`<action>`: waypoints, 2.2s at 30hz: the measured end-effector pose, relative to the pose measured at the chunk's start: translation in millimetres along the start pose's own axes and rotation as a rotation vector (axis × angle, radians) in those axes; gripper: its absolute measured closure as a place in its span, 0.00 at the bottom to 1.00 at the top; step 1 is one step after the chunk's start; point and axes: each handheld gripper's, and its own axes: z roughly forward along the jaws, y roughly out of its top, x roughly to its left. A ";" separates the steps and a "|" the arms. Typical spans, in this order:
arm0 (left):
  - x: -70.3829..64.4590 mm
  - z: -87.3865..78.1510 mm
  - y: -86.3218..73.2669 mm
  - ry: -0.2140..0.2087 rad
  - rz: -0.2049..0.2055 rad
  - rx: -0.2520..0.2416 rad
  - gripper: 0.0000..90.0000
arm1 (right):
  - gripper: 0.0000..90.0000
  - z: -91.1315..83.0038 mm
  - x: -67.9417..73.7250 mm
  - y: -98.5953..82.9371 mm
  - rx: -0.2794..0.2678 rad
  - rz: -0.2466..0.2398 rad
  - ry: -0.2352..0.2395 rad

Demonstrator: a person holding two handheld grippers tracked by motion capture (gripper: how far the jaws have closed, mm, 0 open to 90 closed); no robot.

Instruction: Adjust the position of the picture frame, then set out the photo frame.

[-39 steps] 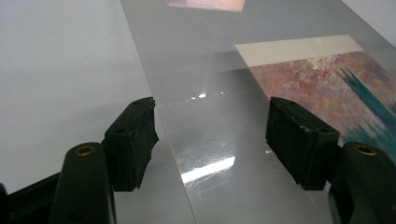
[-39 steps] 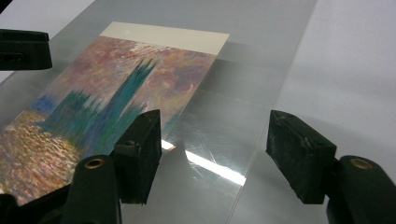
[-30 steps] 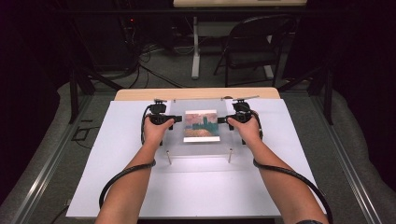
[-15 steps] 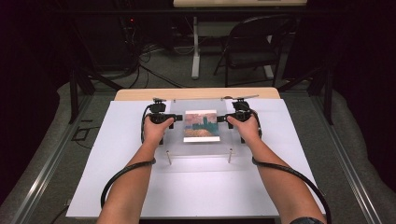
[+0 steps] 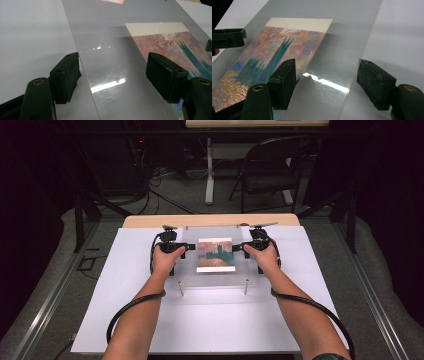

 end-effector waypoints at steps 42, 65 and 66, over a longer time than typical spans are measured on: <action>7.5 -1.6 -1.0 -0.071 -0.093 0.006 0.37 | 0.34 0.1 2.5 2.5 0.022 0.005 -0.004; 2.7 -18.8 7.6 -0.086 -0.069 0.001 0.45 | 0.41 -17.4 7.0 8.2 0.011 -0.022 0.003; 3.2 -19.9 7.7 -0.090 -0.066 0.002 0.46 | 0.41 -18.2 7.2 8.4 0.011 -0.027 0.005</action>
